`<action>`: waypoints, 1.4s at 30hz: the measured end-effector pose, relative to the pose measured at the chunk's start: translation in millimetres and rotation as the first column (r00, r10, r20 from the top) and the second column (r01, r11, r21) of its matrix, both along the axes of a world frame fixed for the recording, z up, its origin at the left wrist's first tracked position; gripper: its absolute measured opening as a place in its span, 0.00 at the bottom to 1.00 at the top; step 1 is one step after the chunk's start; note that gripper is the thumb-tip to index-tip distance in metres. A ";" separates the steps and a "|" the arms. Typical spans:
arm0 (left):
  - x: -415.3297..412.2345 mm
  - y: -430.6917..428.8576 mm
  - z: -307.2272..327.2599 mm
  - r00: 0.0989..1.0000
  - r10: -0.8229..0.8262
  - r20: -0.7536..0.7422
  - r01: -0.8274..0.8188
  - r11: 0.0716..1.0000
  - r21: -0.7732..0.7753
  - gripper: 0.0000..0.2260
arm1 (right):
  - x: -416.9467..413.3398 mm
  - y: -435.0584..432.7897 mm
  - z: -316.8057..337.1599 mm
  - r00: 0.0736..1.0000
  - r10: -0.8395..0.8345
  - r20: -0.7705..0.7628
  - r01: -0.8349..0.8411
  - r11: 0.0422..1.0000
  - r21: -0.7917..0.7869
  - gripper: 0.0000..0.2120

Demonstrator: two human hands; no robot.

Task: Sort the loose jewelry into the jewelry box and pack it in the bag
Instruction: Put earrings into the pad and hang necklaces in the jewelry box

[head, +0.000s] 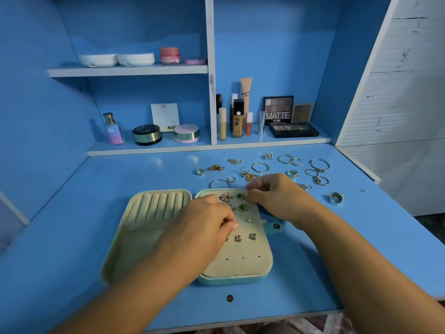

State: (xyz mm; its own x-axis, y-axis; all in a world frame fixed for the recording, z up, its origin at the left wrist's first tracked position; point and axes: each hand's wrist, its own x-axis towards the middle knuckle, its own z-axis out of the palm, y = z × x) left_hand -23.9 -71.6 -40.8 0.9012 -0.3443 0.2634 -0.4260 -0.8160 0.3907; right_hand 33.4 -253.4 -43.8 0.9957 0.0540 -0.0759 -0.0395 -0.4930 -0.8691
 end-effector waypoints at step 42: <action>5.5 4.5 15.5 0.989 -0.134 0.059 0.126 0.986 0.112 0.09 | -1.7 -0.8 7.3 0.996 0.031 0.078 -0.049 0.970 0.238 0.05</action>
